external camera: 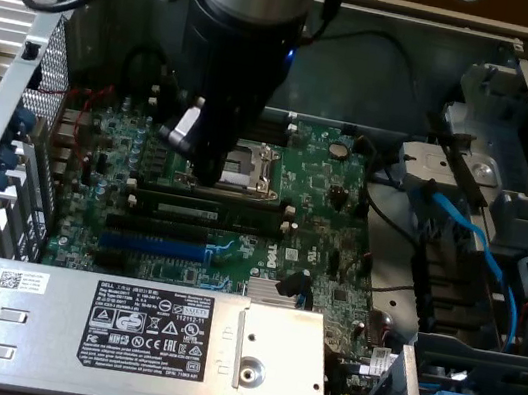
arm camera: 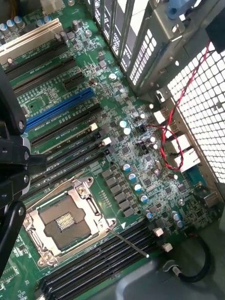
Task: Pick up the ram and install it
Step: 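Press down the ram until it locks into place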
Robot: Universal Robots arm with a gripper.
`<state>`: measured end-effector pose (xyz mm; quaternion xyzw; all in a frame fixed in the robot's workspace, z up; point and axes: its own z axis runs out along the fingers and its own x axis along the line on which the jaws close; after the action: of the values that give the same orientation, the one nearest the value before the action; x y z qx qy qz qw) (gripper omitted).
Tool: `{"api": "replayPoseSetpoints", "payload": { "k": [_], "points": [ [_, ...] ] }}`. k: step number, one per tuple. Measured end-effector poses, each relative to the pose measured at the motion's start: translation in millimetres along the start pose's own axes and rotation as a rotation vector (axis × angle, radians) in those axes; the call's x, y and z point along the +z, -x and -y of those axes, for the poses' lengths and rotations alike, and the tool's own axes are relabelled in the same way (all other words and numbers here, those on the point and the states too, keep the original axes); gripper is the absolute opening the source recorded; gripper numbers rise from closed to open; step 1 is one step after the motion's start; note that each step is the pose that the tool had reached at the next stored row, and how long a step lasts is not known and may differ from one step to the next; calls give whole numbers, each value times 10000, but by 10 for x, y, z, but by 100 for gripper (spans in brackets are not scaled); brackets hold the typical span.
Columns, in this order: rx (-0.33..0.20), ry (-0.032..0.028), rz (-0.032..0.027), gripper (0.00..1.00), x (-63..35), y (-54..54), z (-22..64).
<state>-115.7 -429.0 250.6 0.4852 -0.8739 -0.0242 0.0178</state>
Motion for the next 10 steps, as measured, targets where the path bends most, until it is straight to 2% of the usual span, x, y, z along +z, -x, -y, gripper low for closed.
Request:
{"api": "replayPoseSetpoints", "payload": {
  "k": [3, 10],
  "points": [
    [669, 5, 41, 10, 5, 0, 0],
    [1460, 9, 85, 10, 7, 1, 2]
  ]
}}
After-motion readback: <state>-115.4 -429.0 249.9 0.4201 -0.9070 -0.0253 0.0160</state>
